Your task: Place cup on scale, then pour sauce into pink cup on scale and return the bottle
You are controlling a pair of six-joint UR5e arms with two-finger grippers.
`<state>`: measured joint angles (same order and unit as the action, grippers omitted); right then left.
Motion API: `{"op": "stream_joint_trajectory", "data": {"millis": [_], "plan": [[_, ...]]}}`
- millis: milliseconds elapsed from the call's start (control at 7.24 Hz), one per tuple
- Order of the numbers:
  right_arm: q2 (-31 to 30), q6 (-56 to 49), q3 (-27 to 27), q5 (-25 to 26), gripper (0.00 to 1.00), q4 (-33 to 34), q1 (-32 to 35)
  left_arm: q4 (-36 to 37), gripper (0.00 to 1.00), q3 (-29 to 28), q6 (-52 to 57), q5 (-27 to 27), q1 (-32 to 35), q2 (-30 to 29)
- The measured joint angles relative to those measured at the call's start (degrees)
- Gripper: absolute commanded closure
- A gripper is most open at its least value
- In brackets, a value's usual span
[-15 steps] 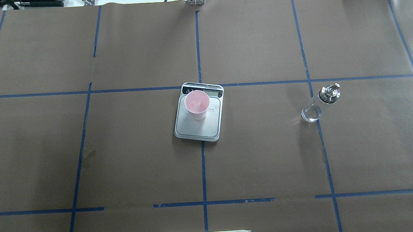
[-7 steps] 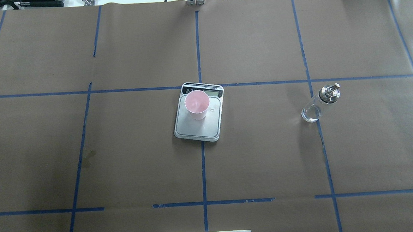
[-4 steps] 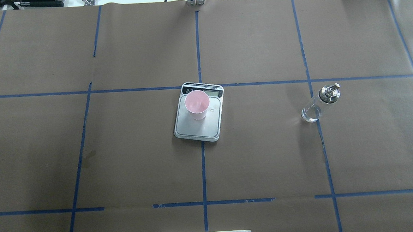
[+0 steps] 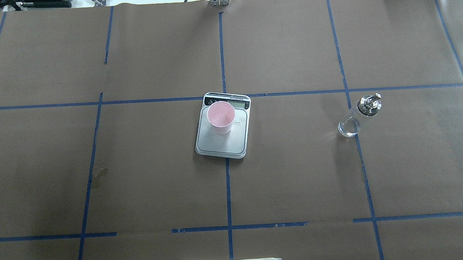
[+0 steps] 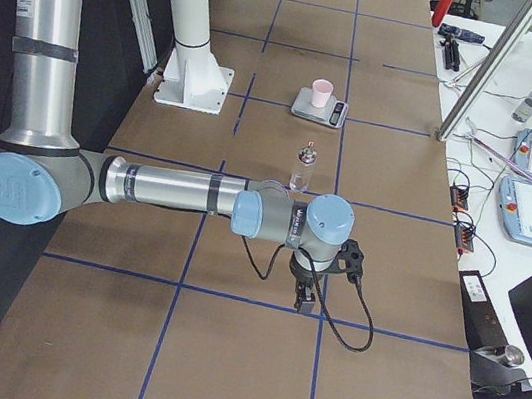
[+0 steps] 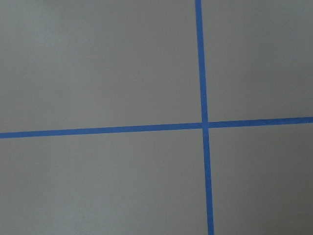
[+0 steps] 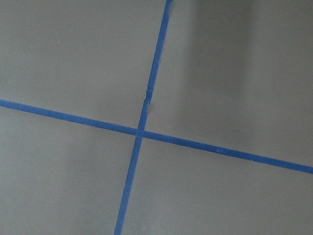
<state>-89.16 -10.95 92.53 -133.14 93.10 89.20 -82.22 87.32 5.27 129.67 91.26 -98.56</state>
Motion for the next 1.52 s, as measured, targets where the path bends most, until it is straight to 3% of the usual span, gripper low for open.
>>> {"op": "stream_joint_trajectory", "data": {"millis": [1519], "plan": [[0.37,0.47,-0.22,1.6,0.0,0.12,0.0,-0.48,0.0,-0.08,0.33,1.2,-0.8,0.03]]}}
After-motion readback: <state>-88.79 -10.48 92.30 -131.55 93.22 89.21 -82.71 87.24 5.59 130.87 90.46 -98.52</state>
